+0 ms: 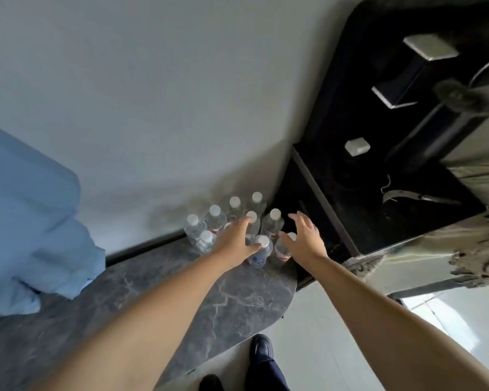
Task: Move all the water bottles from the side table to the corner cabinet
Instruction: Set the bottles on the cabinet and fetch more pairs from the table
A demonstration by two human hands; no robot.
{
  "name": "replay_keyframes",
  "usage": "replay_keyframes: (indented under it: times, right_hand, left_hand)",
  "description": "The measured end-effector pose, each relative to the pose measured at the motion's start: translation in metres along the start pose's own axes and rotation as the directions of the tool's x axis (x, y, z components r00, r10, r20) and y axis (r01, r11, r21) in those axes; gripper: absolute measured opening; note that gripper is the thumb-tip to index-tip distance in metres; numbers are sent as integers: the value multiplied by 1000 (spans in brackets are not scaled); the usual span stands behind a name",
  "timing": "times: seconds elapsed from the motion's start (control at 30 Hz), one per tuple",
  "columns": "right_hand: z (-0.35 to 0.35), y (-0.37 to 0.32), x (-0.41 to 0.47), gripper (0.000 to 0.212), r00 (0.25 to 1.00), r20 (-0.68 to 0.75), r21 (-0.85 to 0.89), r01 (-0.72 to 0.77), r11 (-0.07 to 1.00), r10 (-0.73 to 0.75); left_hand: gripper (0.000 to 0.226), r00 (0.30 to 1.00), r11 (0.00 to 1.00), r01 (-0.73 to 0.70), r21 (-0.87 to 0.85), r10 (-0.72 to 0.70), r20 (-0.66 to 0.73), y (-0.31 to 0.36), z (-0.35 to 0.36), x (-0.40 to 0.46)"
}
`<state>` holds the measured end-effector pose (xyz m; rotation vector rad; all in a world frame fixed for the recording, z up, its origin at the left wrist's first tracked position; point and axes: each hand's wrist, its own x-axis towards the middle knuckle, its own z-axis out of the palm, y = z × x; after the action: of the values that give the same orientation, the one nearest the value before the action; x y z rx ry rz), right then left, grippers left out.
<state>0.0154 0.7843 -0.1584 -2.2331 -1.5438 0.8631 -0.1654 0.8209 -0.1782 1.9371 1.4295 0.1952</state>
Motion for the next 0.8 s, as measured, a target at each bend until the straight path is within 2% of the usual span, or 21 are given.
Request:
replay_keyframes:
  times: [0.17,0.3,0.47,0.57,0.67,0.8]
  right_hand:
    - [-20,-50,-24,53,983,35,-248,186,951,-183]
    - [-24,-87,-32,54,942,134,-415,334,846,-306]
    - [-12,-134,-37,50,867,238,-471,497,729,-437]
    - [3,-163,-45,52,778,337,-474,626,619,-530]
    - [18,-183,-61,52,660,451,-446,749,489,-601]
    - [47,-201,-91,50,513,551,-391,855,340,-658]
  left_hand:
    - [63,995,975,61,215,-44,-85,5,-67,-38]
    - [57,981,953,160,258,-124,-151,-5,-103,-78]
    - [52,936,920,320,226,-271,-223,-31,-129,-135]
    - [53,864,877,458,145,-401,-306,-49,-138,-177]
    - [53,748,805,593,21,-541,-384,-53,-131,-222]
    - [46,638,763,636,-114,-603,-478,-48,-106,-283]
